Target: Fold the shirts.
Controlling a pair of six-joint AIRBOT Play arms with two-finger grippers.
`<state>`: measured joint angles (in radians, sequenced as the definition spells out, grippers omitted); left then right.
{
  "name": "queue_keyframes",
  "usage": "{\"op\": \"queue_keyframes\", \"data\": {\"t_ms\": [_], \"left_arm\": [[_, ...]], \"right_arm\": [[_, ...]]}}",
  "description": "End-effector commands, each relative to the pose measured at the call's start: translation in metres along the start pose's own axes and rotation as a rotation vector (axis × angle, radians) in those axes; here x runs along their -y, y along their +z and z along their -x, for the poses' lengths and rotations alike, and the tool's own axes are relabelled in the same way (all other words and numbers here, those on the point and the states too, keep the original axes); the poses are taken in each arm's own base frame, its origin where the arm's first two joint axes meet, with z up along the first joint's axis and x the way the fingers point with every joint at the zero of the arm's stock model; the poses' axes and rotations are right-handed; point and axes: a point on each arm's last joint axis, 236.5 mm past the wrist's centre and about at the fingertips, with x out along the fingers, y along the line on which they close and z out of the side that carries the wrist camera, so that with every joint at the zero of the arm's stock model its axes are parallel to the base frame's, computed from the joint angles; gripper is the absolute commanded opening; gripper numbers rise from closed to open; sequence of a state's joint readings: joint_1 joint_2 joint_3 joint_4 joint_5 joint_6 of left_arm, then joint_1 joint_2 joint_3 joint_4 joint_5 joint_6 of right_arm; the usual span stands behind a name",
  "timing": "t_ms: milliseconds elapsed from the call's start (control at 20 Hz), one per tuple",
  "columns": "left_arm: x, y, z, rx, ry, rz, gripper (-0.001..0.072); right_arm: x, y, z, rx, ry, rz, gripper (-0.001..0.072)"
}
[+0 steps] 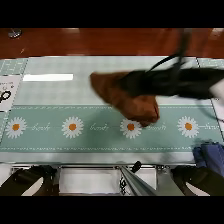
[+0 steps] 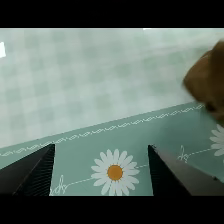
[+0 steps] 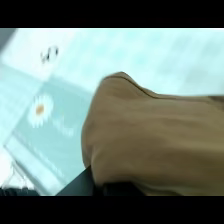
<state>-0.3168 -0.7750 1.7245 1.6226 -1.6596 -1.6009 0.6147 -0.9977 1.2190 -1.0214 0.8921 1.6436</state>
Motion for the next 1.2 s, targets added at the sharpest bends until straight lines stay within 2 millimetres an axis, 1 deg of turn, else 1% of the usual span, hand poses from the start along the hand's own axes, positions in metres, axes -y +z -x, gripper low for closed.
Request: {"op": "queue_keyframes", "data": {"t_ms": [0, 50, 100, 150, 200, 250, 300, 350, 400, 450, 500, 550, 600, 650, 700, 750, 800, 850, 900, 1000, 1050, 1150], "left_arm": [[0.0, -0.008, -0.003, -0.035, 0.002, 0.01, 0.072], [0.0, -0.01, -0.004, -0.045, 0.003, 0.009, 0.072], [0.0, -0.014, -0.007, -0.057, 0.004, 0.008, 0.072], [0.0, -0.019, -0.009, -0.082, 0.004, 0.007, 0.072], [0.0, -0.026, -0.014, -0.112, 0.006, 0.006, 0.072], [0.0, -0.032, -0.02, -0.136, 0.006, 0.005, 0.072], [0.0, -0.04, -0.027, -0.17, 0.006, 0.004, 0.072], [0.002, -0.051, -0.035, -0.209, 0.0, 0.002, 0.072], [0.006, -0.066, -0.046, -0.261, -0.015, -0.001, 0.072], [0.012, -0.086, -0.058, -0.322, -0.039, -0.003, 0.072], [0.019, -0.107, -0.069, -0.379, -0.063, 0.005, 0.072], [0.026, -0.13, -0.084, -0.429, -0.089, 0.024, 0.072], [0.033, -0.152, -0.098, -0.463, -0.114, 0.046, 0.072], [0.042, -0.177, -0.113, -0.492, -0.14, 0.084, 0.072], [0.052, -0.2, -0.127, -0.519, -0.179, 0.119, 0.072], [0.067, -0.224, -0.139, -0.555, -0.231, 0.154, 0.072], [0.082, -0.247, -0.149, -0.598, -0.286, 0.194, 0.072], [0.094, -0.264, -0.16, -0.627, -0.328, 0.233, 0.072], [0.1, -0.275, -0.171, -0.632, -0.35, 0.259, 0.072], [0.103, -0.284, -0.192, -0.612, -0.351, 0.304, 0.072], [0.102, -0.284, -0.201, -0.595, -0.345, 0.305, 0.072], [0.1, -0.272, -0.223, -0.522, -0.351, 0.258, 0.072]], "right_arm": [[-0.036, -0.102, -0.116, -0.196, 0.007, 0.079, 0.0035], [-0.036, -0.122, -0.14, -0.233, 0.007, 0.07, 0.0136], [-0.03, -0.137, -0.155, -0.267, -0.003, 0.054, 0.0376], [-0.023, -0.147, -0.162, -0.3, -0.018, 0.037, 0.0547], [-0.011, -0.149, -0.16, -0.328, -0.043, 0.034, 0.0558], [0.002, -0.144, -0.152, -0.34, -0.07, 0.042, 0.0558], [0.019, -0.132, -0.137, -0.342, -0.116, 0.064, 0.0558], [0.04, -0.119, -0.116, -0.343, -0.176, 0.091, 0.0558], [0.064, -0.107, -0.092, -0.348, -0.25, 0.118, 0.0562], [0.094, -0.096, -0.06, -0.36, -0.356, 0.152, 0.0563], [0.128, -0.086, -0.024, -0.376, -0.488, 0.182, 0.0563], [0.157, -0.076, 0.01, -0.384, -0.611, 0.2, 0.0563], [0.182, -0.066, 0.042, -0.383, -0.715, 0.209, 0.0563], [0.2, -0.058, 0.068, -0.373, -0.783, 0.203, 0.0563], [0.211, -0.052, 0.086, -0.354, -0.81, 0.173, 0.0563], [0.221, -0.048, 0.098, -0.332, -0.817, 0.13, 0.0579], [0.227, -0.048, 0.104, -0.32, -0.81, 0.085, 0.0593], [0.232, -0.049, 0.107, -0.316, -0.788, 0.036, 0.0594], [0.235, -0.05, 0.108, -0.309, -0.763, 0.004, 0.0594], [0.24, -0.058, 0.109, -0.318, -0.734, -0.051, 0.0594], [0.243, -0.064, 0.11, -0.334, -0.735, -0.063, 0.0594], [0.247, -0.076, 0.111, -0.377, -0.74, -0.062, 0.0593]]}}
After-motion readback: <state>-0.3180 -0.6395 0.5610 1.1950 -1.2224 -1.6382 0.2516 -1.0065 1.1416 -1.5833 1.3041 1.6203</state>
